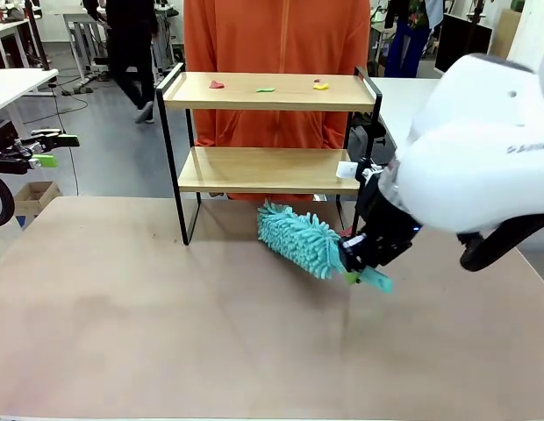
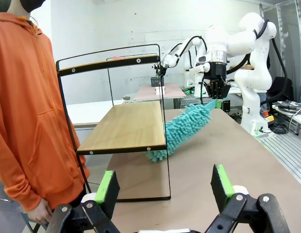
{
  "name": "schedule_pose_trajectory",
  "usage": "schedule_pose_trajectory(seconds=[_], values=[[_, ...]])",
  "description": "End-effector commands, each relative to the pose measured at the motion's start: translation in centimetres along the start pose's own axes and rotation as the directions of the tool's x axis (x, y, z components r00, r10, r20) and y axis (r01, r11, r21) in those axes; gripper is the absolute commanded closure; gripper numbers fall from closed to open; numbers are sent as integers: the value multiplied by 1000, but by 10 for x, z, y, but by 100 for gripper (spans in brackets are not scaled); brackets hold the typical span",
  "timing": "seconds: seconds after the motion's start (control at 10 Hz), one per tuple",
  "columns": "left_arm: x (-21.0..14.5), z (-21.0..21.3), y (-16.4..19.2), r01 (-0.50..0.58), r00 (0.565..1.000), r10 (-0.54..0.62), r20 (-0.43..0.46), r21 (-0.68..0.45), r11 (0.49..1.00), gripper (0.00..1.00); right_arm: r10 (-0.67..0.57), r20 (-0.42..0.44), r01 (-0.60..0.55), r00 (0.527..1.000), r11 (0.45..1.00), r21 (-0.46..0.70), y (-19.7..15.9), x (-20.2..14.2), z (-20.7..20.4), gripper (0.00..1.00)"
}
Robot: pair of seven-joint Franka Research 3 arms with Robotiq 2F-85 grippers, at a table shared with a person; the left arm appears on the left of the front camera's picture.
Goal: Clean the shelf.
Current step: Clean the specific section of the Shelf indicated by the human with the Duster.
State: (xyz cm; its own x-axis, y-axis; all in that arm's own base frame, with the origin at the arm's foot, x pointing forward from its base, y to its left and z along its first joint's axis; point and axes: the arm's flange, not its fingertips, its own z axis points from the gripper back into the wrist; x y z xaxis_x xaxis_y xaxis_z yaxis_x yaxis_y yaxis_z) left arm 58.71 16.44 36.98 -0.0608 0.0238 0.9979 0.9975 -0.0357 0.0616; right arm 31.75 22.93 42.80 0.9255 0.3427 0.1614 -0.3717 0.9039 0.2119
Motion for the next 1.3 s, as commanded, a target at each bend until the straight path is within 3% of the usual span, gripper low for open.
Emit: schedule_pose_trajectory(seconds=[0.0, 0.3, 0.5, 0.7, 1.0, 1.1, 1.2], values=[[4, 0, -1, 10, 1000, -10, -1, -2, 1000, 0, 120, -74, -115, 990, 990, 77, -16, -20, 22, 87], [4, 0, -1, 10, 1000, -10, -1, -2, 1000, 0, 280, -121, -269, 952, 958, 103, -25, -48, 63, 87], [4, 0, -1, 10, 1000, -10, -1, -2, 1000, 0, 320, -166, -304, 933, 946, 116, -35, -62, 92, 87], [4, 0, -1, 10, 1000, -10, -1, -2, 1000, 0, 348, -235, -345, 908, 937, 54, -40, -71, 109, 87], [4, 0, -1, 10, 1000, -10, -1, -2, 1000, 0, 346, -244, -345, 906, 937, 50, -50, -73, 122, 87], [4, 0, -1, 10, 1000, -10, -1, -2, 1000, 0, 311, -208, -304, 927, 950, 67, -56, -66, 121, 87], [4, 0, -1, 10, 1000, -10, -1, -2, 1000, 0, 321, -252, -323, 913, 946, 35, -41, -77, 116, 87]])
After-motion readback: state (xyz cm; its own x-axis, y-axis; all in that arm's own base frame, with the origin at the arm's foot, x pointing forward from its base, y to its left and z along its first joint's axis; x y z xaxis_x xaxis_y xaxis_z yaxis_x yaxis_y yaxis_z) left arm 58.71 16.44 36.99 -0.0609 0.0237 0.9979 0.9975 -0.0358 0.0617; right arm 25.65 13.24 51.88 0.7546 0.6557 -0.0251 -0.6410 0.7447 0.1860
